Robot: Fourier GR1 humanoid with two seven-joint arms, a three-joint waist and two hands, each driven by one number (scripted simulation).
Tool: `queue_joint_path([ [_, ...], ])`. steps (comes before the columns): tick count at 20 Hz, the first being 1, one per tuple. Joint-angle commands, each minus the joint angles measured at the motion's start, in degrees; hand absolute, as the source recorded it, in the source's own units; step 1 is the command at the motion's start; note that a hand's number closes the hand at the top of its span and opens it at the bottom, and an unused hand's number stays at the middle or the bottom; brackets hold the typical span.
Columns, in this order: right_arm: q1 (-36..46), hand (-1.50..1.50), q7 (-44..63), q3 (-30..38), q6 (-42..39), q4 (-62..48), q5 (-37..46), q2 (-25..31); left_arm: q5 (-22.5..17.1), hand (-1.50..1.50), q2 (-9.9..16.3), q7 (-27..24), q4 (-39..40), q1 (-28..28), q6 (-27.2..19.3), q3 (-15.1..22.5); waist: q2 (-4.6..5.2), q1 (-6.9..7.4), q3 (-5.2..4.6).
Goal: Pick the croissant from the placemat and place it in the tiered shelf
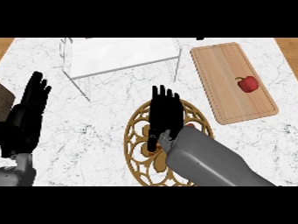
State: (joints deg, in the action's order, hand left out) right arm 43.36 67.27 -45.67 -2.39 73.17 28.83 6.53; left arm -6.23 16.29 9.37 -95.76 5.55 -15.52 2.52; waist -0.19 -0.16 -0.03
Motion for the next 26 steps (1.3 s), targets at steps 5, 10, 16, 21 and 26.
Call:
queue_joint_path([
  [5, -5.0, -1.50, 4.3, 3.5, -1.4, -1.6, 5.1, -1.2, -0.5, 0.00, 0.4, -1.1, -1.2, -2.1, 2.2, -2.0, 0.07, 0.28, 0.01],
  [10, -7.5, -1.50, 2.2, 5.3, -1.4, -1.1, 10.4, -4.0, 1.6, 0.00, -1.1, 3.4, -2.1, 1.2, 0.6, -1.1, 0.11, 0.20, 0.03],
  [16, -10.2, -1.50, -2.4, 8.6, -3.1, -2.8, 14.4, -6.4, 1.1, 0.00, -2.8, -1.0, -2.0, -2.7, 3.5, -2.3, 0.12, 0.32, 0.02],
  [21, -10.5, -1.50, -5.2, 3.8, 7.1, -12.5, 11.7, -6.5, 3.7, 0.00, -2.4, 2.3, -1.0, 1.5, 2.6, -1.9, 0.29, 0.96, 0.04],
  [26, -9.9, 1.50, -7.4, 6.0, 1.5, -12.8, 10.6, -6.5, 4.2, 0.00, -4.7, 0.8, 1.3, 1.4, 2.9, -2.2, 0.25, 0.51, 0.03],
])
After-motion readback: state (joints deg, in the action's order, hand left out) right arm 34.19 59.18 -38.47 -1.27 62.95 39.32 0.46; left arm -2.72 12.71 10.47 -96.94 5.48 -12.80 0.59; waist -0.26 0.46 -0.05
